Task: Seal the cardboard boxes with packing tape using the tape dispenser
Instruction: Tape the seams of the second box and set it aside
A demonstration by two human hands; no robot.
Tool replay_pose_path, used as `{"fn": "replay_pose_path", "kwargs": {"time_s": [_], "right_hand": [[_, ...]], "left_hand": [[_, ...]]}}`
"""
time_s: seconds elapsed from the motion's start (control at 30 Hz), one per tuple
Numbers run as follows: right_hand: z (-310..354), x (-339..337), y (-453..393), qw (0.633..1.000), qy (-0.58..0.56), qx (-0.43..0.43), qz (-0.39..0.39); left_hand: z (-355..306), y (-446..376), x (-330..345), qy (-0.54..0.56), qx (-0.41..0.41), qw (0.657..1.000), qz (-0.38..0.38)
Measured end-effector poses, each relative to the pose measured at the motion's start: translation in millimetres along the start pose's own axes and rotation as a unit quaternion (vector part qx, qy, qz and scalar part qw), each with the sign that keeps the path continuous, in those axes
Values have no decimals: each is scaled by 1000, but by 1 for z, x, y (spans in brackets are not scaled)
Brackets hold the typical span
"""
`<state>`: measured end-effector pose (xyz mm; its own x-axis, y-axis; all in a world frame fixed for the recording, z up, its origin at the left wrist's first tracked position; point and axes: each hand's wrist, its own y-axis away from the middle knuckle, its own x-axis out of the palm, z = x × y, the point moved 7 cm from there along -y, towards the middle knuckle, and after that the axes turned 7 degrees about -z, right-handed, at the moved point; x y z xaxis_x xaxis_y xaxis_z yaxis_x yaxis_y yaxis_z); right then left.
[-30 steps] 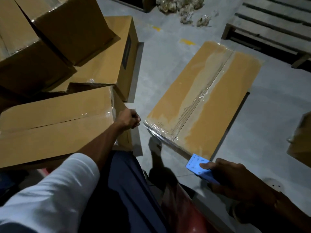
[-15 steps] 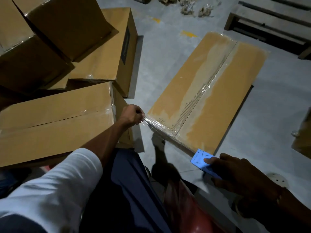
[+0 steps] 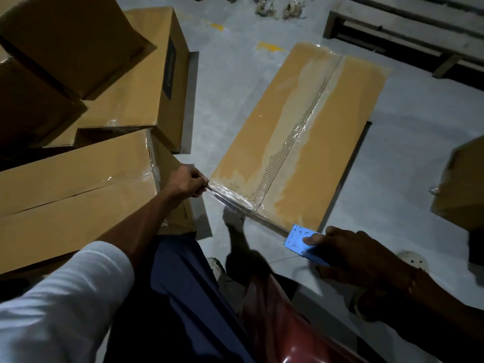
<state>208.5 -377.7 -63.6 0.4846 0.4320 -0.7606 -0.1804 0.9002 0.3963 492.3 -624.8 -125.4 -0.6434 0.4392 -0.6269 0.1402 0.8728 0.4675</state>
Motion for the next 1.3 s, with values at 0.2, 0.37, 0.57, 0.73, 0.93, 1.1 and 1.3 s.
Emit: {"fn": "replay_pose_path", "kwargs": {"time_s": [0.2,0.37,0.57,0.73,0.93,1.1,1.3], "right_hand": [[-4,0,0,998,48,20,39],[4,-9,0,997,21,33,61],[2,-11,0,995,48,48,75],[7,-6,-3,993,52,78,76],[38,-42,11,989,92,57,96],[58,-67,24,988,118,50,82],[26,-35,5,987,115,72,88]], "left_hand": [[-2,2,8,11,-8,999,28],[1,0,9,-4,-17,1000,13],[2,-2,9,-18,-22,1000,4],[4,-3,8,-34,-26,999,-18],[3,-3,8,-61,-28,997,-24],[2,-3,8,-51,-33,998,-18],[1,-2,11,-33,-44,998,-8]]}}
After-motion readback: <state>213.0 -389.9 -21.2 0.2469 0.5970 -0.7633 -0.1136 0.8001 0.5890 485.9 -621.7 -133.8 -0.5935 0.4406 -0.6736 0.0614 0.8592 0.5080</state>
